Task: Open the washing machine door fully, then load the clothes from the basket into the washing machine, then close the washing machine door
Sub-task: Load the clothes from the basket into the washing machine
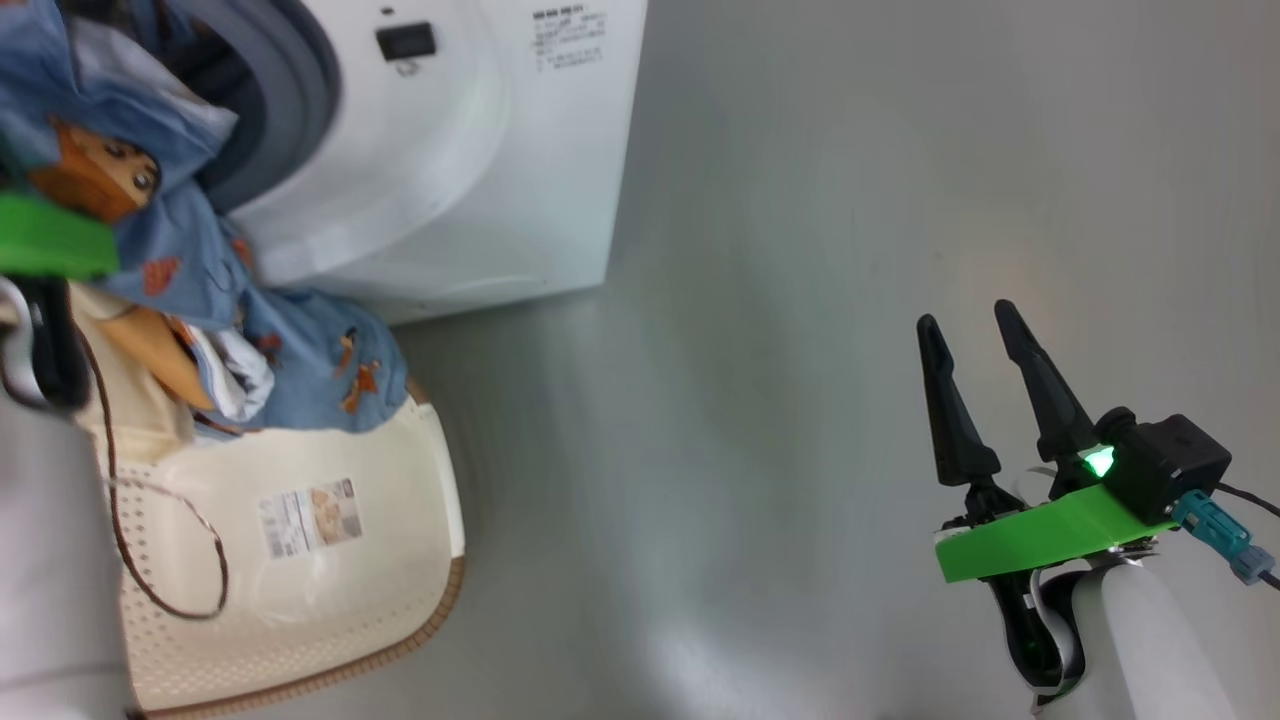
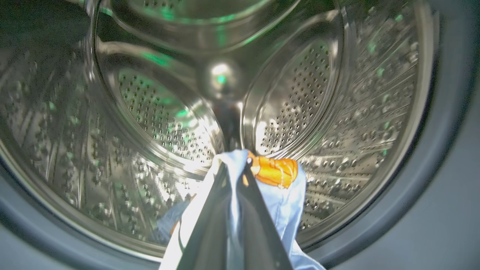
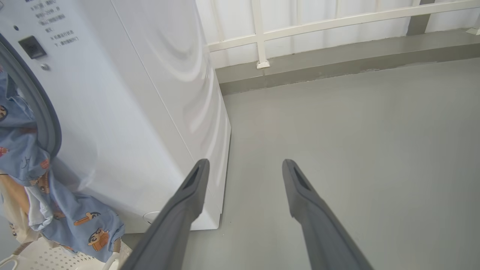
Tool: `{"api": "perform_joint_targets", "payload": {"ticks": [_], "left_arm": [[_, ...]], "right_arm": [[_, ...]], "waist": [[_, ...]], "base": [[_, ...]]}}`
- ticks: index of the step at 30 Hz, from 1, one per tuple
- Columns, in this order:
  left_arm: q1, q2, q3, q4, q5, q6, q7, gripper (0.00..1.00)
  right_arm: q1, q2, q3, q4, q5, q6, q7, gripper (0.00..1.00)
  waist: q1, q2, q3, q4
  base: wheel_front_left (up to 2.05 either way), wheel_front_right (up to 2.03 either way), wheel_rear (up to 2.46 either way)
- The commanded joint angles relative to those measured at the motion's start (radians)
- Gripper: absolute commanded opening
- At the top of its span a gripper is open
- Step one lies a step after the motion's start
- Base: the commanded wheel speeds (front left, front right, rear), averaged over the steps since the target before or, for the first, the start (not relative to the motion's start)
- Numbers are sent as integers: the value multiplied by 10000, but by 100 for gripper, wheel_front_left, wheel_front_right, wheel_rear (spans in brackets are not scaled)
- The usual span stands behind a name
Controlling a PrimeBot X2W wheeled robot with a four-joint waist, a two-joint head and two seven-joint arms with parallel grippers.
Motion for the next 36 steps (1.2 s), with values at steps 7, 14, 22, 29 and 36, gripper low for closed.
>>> {"api": "perform_joint_targets", "payload": {"ticks": [7,14,22,29,36], "left_arm": [[-2224,1044,-141,1923,-293,-28,424,0],[-3571,1532,-1073,2924,-992,-35,1037,0],[-4665,2253,-1839,3335,-1070,-37,534,0],[-5286,2574,-2059,2071,-439,174,-37,0],[-4597,2561,-1638,-906,44,228,-48,0]], "right_arm": [[-245,1,408,-356,170,16,-48,100],[-389,1,567,-404,274,16,-48,100],[-531,1,736,-412,362,16,-48,100],[-670,1,988,-384,496,16,-48,100],[-825,1,1278,-328,614,16,-48,100]], "waist": [[0,-1,1465,-321],[0,-1,2149,-468],[0,-1,2746,-622],[0,-1,3025,-752],[0,-1,3127,-998]], "base": [[0,0,0],[0,0,0],[0,0,0],[0,0,0],[0,0,0]]}}
